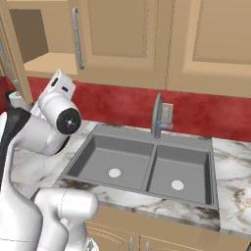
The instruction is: Close all open cabinet doors.
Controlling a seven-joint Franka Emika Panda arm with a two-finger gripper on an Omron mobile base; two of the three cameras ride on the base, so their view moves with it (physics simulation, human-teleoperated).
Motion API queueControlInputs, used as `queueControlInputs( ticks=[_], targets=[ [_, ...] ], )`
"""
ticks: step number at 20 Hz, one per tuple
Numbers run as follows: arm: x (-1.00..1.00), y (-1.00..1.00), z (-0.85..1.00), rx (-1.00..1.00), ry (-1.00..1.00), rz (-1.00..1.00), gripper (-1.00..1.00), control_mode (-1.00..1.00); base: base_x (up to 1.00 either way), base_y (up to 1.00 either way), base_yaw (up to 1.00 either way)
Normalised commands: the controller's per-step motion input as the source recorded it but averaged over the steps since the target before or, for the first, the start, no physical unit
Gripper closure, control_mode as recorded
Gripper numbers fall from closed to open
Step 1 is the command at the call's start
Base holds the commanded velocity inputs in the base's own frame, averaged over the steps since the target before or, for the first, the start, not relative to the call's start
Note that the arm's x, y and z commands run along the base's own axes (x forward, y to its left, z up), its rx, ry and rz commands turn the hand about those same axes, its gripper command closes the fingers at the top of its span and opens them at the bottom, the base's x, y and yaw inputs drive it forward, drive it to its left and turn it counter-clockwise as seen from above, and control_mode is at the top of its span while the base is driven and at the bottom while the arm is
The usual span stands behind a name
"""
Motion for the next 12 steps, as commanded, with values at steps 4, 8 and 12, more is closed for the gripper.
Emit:
queueControlInputs(
  ticks=[4, 8, 12],
  targets=[
    [-0.98, 0.05, 0.07, -0.03, 0.00, -0.05, -1.00, -1.00, 0.00, 0.00, 0.00],
    [-0.95, 0.07, 0.12, -0.07, 0.00, -0.05, -1.00, -1.00, 0.00, 0.00, 0.00],
    [-0.62, 0.25, 0.15, -0.12, 0.00, -0.08, -1.00, -1.00, 0.00, 0.00, 0.00]
  ],
)
